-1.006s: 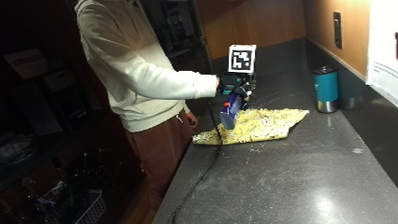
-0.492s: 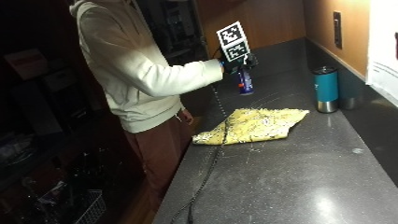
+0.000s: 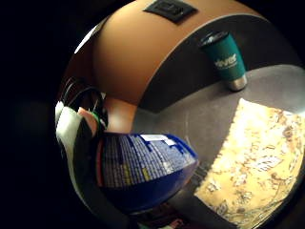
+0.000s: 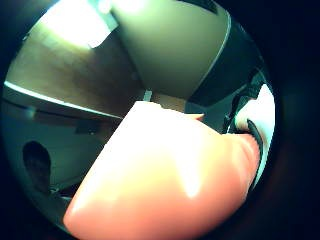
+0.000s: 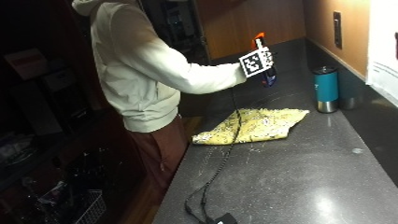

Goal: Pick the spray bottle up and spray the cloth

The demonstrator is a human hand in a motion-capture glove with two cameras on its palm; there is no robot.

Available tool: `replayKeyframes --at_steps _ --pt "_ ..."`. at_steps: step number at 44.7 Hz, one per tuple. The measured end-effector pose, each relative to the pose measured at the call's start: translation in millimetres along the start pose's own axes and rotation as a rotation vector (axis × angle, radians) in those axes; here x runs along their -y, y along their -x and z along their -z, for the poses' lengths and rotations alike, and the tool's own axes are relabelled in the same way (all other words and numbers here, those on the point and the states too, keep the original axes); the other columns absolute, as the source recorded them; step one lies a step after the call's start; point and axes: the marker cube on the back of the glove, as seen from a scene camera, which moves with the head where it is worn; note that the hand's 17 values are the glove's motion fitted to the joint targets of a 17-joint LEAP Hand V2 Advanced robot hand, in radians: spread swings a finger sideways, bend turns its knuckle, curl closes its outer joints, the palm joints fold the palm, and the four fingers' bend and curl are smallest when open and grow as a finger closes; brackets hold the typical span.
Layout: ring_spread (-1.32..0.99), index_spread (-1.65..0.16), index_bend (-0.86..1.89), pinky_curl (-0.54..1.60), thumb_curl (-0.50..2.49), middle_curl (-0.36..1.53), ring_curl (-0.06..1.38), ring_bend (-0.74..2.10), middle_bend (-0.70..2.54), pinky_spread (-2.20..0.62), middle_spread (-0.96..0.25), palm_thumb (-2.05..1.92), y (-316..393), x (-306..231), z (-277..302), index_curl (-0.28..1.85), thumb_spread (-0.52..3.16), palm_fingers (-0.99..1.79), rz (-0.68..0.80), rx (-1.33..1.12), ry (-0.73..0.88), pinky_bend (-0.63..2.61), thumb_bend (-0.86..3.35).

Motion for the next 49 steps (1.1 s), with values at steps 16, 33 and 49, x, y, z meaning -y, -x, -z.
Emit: replayKeyframes --at_steps 16,33,49 --pt "-0.17 -0.14 0.36 0.37 0.77 0.46 0.40 0.44 0.47 -0.21 -0.10 0.98 -69.3 10.3 -120.9 0.52 0.19 1.31 -0.046 -0.059 0.173 0.38 -0.03" --pt "-0.16 -0.18 0.19 0.38 0.75 0.42 0.39 0.40 0.34 -0.18 -0.10 0.96 -79.5 26.3 -145.5 0.48 0.39 1.13 0.003 -0.114 0.160 0.44 -0.04" --pt "-0.10 -0.28 0.10 0.36 0.54 0.38 0.35 0.31 0.21 0.01 -0.06 0.65 -51.9 -24.4 -26.0 0.32 0.80 0.55 0.010 -0.085 0.324 0.42 -0.06"
